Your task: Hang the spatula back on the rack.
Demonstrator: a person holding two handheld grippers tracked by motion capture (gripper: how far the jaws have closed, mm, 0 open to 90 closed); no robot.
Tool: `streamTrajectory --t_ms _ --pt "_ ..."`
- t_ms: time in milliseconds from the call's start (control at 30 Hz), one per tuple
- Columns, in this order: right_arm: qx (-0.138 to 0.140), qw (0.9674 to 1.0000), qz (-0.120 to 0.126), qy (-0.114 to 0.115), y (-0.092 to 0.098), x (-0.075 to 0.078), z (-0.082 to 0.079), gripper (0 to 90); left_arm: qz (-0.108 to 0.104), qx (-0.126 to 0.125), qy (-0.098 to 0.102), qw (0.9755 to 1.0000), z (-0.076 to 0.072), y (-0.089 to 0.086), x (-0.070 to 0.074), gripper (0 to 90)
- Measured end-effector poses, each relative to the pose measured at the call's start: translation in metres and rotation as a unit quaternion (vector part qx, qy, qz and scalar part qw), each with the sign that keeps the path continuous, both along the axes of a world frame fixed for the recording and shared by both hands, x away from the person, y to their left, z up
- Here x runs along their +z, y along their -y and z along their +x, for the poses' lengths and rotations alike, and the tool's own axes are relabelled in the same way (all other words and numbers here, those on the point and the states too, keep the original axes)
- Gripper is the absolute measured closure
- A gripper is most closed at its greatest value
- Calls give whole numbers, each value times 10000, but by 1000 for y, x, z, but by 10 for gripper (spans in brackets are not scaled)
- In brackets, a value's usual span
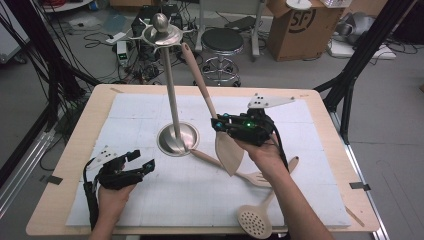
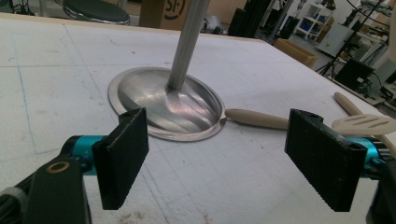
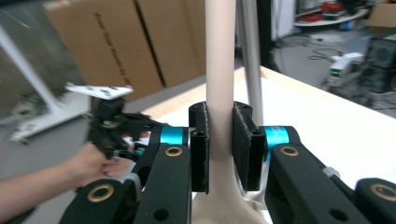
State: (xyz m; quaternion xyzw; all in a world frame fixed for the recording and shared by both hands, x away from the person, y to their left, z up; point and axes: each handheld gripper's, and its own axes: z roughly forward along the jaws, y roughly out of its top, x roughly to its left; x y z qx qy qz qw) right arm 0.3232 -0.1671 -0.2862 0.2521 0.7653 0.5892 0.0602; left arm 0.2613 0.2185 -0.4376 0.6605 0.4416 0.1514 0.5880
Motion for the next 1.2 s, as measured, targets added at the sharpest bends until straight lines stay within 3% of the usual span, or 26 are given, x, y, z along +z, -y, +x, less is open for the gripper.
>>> streamTrajectory --t_ms 233,500,800,933,1200 --pt "-155 9996 -234 50 -16 -6 4 766 -14 13 24 10000 0 -1 0 223" --pt "-185 9998 -60 -47 -15 -7 9 708 -28 0 27 10000 0 -1 1 223" --pt "-323 9990 314 15 -7 -2 9 599 -12 -4 25 10000 0 -1 1 223" --pt "-529 9970 571 53 -2 2 10 562 -12 0 26 10000 0 -1 0 223" --pt "-736 9919 1011 216 8 9 8 572 -58 0 10 10000 -1 -1 1 223"
